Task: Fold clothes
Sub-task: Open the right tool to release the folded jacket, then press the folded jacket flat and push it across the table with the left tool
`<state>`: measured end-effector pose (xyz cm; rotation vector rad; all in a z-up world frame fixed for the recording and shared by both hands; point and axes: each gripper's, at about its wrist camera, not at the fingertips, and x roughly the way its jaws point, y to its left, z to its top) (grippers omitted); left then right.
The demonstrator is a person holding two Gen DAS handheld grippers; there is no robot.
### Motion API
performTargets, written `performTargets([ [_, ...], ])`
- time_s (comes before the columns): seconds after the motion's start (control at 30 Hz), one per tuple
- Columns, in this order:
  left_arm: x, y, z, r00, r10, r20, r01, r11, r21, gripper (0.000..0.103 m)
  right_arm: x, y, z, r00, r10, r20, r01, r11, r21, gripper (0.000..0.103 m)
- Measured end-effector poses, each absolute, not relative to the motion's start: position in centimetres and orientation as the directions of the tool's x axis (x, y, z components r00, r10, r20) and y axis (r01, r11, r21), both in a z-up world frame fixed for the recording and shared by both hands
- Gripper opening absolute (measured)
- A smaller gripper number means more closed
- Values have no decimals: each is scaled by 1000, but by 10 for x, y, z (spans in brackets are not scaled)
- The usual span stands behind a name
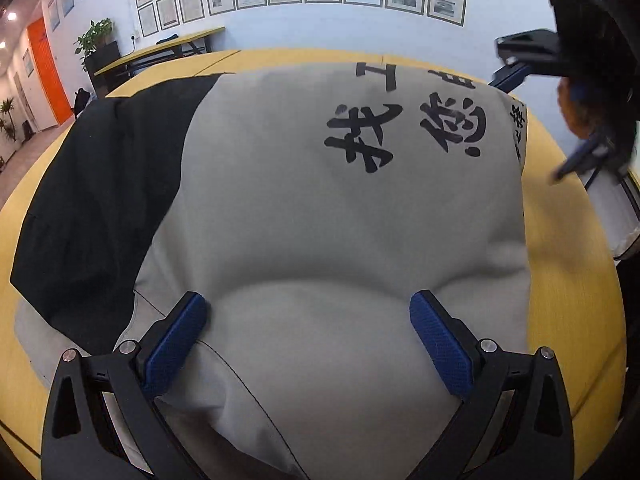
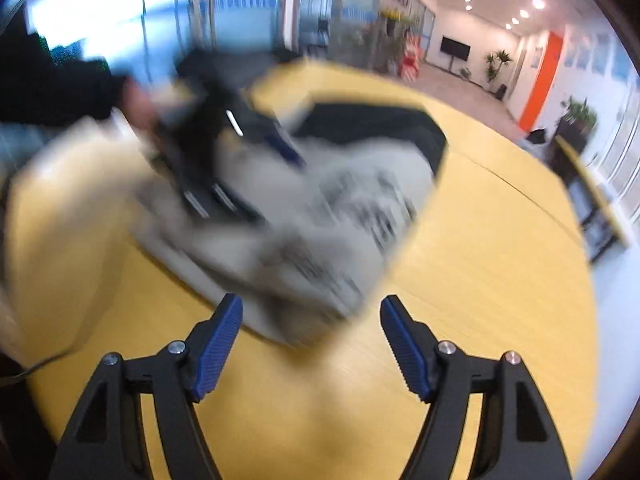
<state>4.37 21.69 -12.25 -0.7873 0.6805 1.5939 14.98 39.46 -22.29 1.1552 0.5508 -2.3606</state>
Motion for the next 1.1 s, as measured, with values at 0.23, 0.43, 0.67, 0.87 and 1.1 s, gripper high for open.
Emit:
performTargets([
  [0.23, 39, 206, -120, -84, 599, -797, -984, -176, -28, 103, 117, 380, -242, -641, -143, -754, 468, -852, -236, 66],
  [0.43, 42, 200, -121, -76, 624, -778, -986, -163, -35, 103, 118, 399, -248, -585, -183, -790, 324, -946, -21, 51],
  [0.67, 36, 194, -116, -33, 625, -780, -985, -154, -81, 103, 133, 365, -247, -630, -106, -770, 451, -856, -252, 60],
  [0.87, 33, 193, -115, -11, 635, -773, -987, -130, -93, 103, 116, 359, -246, -708, 1, -706, 346, -871, -348, 63],
  [1.1, 39, 193, -113, 21, 647, -763, -992, -80, -95, 103, 103, 411, -250, -621, -13, -784, 57, -998, -29, 62],
])
